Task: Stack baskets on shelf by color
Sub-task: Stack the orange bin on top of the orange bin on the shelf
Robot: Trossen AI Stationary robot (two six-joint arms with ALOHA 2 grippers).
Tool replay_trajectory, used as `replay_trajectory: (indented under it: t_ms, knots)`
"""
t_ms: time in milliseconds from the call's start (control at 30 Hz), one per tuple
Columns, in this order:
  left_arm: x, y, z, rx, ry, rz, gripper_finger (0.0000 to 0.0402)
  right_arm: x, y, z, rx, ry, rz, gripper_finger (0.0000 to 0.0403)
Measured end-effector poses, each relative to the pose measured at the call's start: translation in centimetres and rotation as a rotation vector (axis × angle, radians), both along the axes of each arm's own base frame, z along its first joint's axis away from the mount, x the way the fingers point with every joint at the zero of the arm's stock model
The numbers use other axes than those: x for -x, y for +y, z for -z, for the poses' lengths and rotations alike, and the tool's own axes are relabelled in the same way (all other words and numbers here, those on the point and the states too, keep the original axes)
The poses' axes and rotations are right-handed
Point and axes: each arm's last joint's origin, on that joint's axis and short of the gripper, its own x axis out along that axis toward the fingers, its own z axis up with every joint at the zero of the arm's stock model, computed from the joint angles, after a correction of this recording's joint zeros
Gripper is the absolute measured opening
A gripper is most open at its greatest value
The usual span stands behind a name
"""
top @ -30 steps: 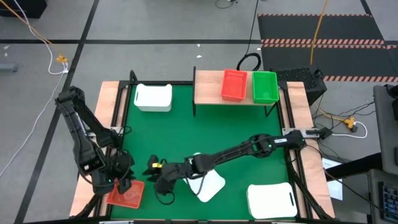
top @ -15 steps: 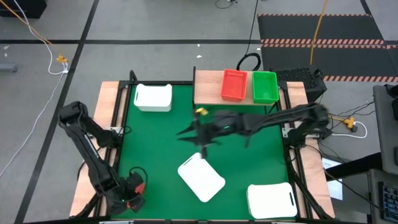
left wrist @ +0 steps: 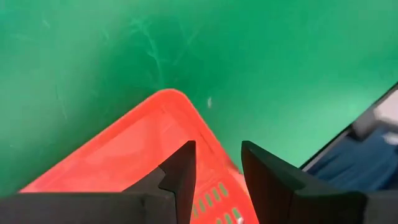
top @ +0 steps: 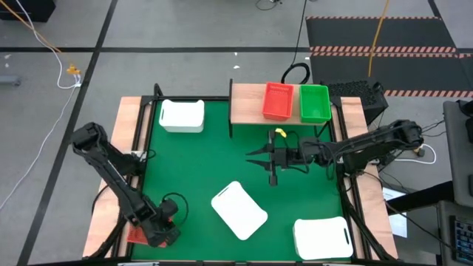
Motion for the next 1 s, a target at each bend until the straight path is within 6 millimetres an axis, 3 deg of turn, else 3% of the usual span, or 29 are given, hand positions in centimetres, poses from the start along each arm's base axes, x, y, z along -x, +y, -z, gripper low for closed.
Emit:
replay_trajectory:
  t_ms: [167, 300, 367, 567, 767, 867, 1000]
  knots:
    - [-0.8, -0.1, 1.1, 0.029, 0.070, 0.140, 0.0112, 0.0, 1.1, 0.4, 0.008, 0.024, -0.036, 0.0071]
    - [-1.1, -0.3, 1.0, 0.068, 0.039, 0.284, 0.0033, 0.2, 2.0, 0.7, 0.025, 0.049, -0.073, 0.0071]
    - [-1.0, -0.3, 0.3, 0.080, 0.010, 0.351, 0.0014, 0.2, 2.5, 1.1, 0.039, 0.088, -0.087, 0.0071]
    - [0.1, -1.8, -4.0, 0.085, -0.059, 0.644, 0.0009, -0.4, 4.2, 3.5, 0.094, 0.206, -0.143, 0.0071]
    - [1.8, -3.6, -10.3, -0.049, -0.283, 1.200, 0.0010, -3.3, 6.2, 6.6, 0.194, 0.226, -0.183, 0.0084]
    - [2.4, -4.2, -13.0, -0.129, -0.447, 1.444, 0.0008, -5.5, 7.4, 7.1, 0.230, 0.231, -0.199, 0.0109]
    - [2.3, -3.9, -15.1, -0.277, -0.541, 1.524, 0.0013, -7.8, 9.2, 6.4, 0.330, 0.178, -0.235, 0.0147]
